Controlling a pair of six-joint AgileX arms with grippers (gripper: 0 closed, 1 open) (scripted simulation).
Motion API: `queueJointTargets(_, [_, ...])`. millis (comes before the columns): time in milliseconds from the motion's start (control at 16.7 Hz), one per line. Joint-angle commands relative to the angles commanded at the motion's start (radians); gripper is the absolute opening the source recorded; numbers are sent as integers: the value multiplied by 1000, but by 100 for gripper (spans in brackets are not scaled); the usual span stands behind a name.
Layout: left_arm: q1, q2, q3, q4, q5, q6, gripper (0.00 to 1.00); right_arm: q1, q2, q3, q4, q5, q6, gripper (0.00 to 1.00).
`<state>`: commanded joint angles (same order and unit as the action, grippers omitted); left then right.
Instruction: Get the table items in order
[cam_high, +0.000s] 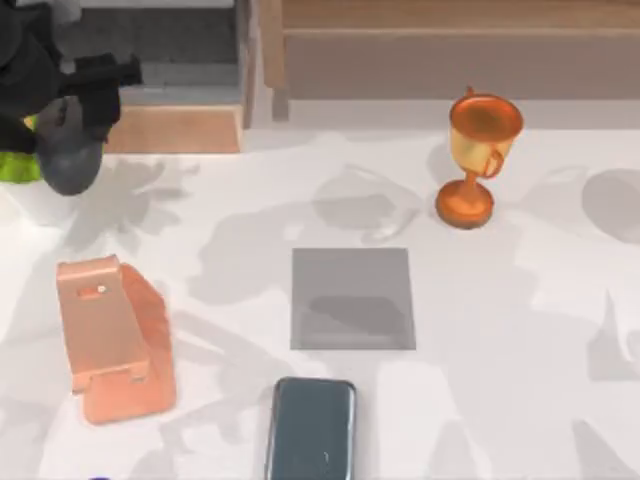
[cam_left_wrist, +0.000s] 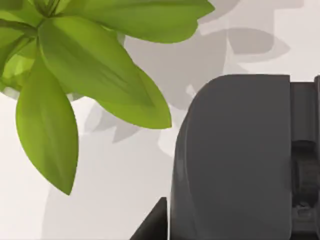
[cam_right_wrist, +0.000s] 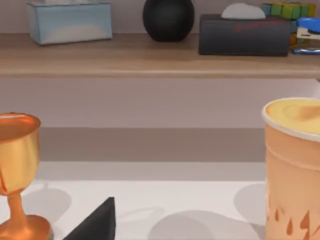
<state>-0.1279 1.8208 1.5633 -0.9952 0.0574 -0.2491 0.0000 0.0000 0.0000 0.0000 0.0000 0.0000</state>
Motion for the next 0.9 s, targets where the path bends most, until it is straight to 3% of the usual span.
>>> queueJointTargets(240, [-339,253,226,-27,2,-263,0,0,0,0,0,0,0,100])
queueJointTargets(420, [-493,406,323,-68,-16,-381,0,0,0,0,0,0,0,100])
queueJointTargets(660, [-582,519,375,-128,-53,-442,0,0,0,0,0,0,0,100])
queueJointTargets(900, [-599,540,388,-141,-63,-457,0,0,0,0,0,0,0,100])
